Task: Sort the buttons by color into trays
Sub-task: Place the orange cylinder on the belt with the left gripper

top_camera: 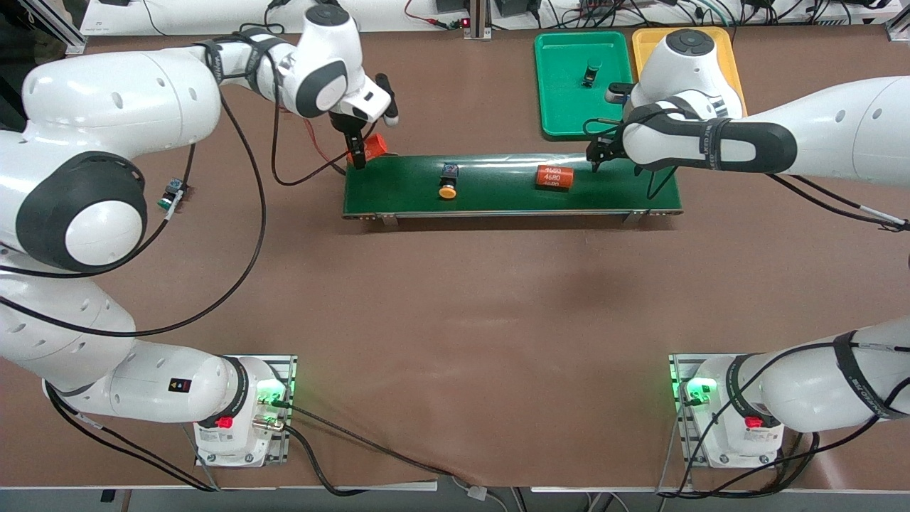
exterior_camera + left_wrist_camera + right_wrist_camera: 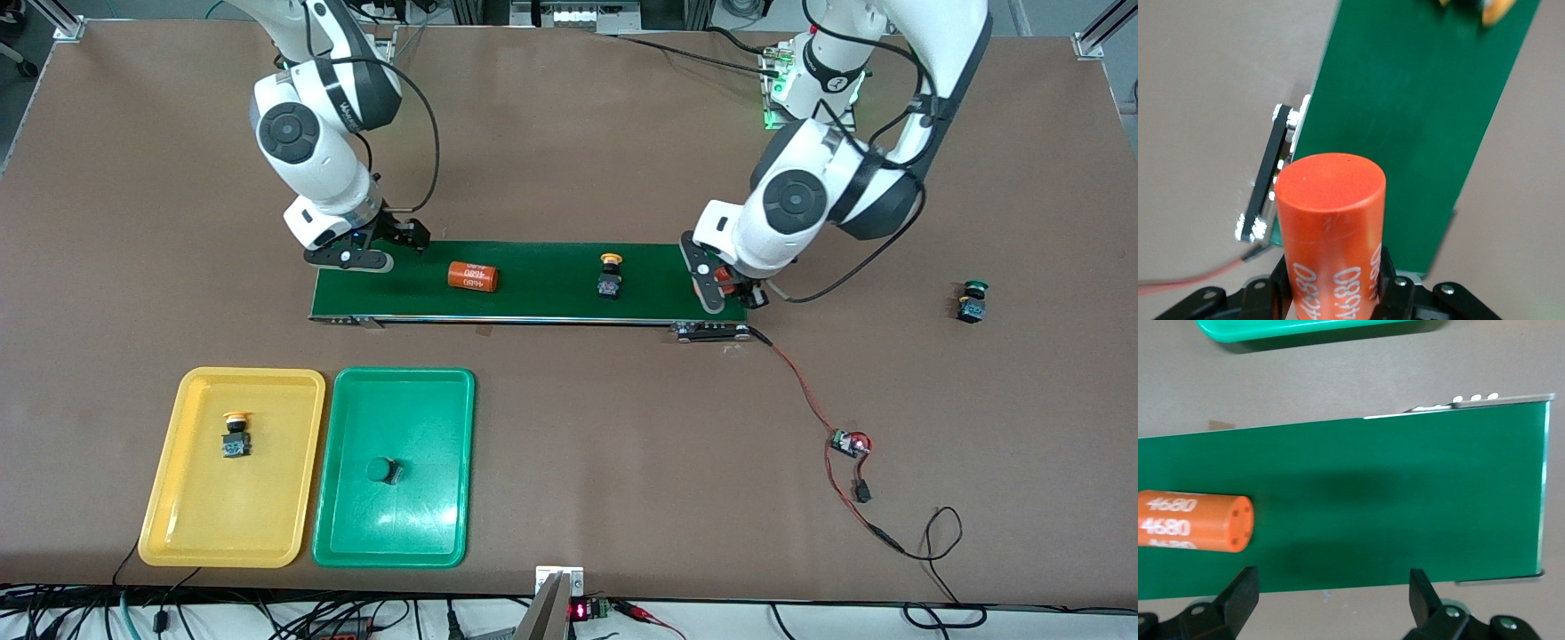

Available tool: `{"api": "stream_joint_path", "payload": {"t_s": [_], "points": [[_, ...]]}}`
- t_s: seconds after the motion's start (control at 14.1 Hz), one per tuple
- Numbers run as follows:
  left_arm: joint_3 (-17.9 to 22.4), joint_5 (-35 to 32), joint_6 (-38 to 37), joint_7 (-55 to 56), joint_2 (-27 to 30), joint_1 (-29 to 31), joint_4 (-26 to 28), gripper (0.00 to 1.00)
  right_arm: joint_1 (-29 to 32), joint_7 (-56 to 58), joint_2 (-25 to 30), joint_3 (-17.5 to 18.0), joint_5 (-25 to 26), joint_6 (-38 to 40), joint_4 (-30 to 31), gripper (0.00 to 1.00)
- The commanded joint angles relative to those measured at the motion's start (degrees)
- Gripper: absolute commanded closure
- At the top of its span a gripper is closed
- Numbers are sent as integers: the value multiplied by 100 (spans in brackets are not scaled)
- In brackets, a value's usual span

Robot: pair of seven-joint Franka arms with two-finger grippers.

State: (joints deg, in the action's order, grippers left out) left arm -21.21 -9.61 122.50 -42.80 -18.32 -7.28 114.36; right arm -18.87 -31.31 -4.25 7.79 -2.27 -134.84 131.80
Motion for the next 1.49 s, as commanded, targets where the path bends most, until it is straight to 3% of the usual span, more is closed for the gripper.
{"api": "stream_joint_path", "payload": {"t_s": [0.0,0.28,0.5,0.64,0.71,0.78,1.21,1.28,1.42], "points": [[12,-767,81,-421,-119,-326,-10,100,-134,-244,-155,-50,-81,-95,-163,0],[12,-1157,63,-615,-303,-415,8,97,-432,-832,-348,-50,-63,-454,-190,0],[20,-1174,81,-633,-330,-450,104,88,-547,-903,-542,-50,-63,-447,-418,0],[38,-1166,142,-624,-427,-442,104,69,-556,-930,-542,-50,-54,-447,-427,0],[47,-1166,212,-641,-427,-433,104,49,-556,-921,-560,-50,-54,-447,-427,0],[47,-1166,213,-642,-418,-424,122,0,-556,-921,-568,-50,-46,-447,-427,0],[99,-1052,195,-651,117,-188,70,0,-556,-816,-595,-50,190,-447,-427,0],[186,-1043,195,-642,179,-65,26,0,-582,-772,-647,-50,418,-447,-453,0],[791,-502,248,-642,171,199,-10,0,-582,-789,-674,-59,455,-438,-479,0]]}}
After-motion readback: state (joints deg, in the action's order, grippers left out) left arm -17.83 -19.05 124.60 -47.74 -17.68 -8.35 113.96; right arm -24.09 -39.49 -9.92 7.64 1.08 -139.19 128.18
